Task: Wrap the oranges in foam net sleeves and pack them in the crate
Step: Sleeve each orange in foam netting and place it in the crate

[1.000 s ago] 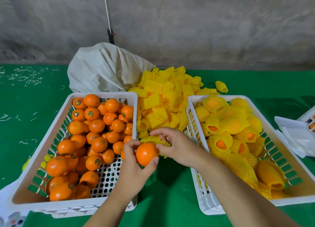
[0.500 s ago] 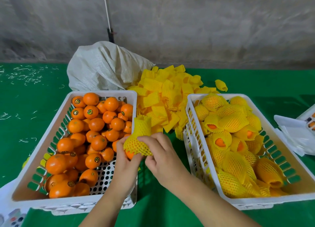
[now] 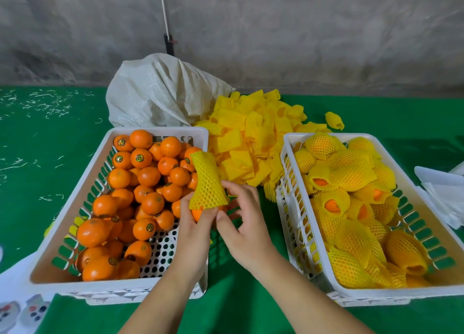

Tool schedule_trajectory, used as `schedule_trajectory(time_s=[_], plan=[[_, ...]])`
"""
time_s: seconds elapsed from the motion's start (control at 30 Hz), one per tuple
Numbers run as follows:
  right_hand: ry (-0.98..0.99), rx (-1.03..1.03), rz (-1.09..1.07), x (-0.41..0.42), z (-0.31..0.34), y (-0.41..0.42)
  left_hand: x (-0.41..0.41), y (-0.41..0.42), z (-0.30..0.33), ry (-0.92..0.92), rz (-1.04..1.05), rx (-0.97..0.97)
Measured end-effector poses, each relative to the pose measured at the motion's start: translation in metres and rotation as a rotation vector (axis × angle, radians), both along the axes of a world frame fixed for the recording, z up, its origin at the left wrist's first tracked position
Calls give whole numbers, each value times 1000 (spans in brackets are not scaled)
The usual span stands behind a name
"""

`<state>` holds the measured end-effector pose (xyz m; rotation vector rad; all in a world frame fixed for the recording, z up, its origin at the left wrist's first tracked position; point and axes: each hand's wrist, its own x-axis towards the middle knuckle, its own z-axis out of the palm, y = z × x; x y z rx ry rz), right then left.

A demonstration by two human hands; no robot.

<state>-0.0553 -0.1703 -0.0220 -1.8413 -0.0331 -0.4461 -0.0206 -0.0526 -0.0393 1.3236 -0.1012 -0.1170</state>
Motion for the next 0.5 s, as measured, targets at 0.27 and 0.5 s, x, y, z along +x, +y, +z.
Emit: schedule_trajectory(time_s=[0.27,0.5], plan=[[8,78,-132,10,2,-14,-1,-4,-9,72,-106,1],[-101,-465,22,-5,-20,-21,9,-2,-1,266,-12,-254]])
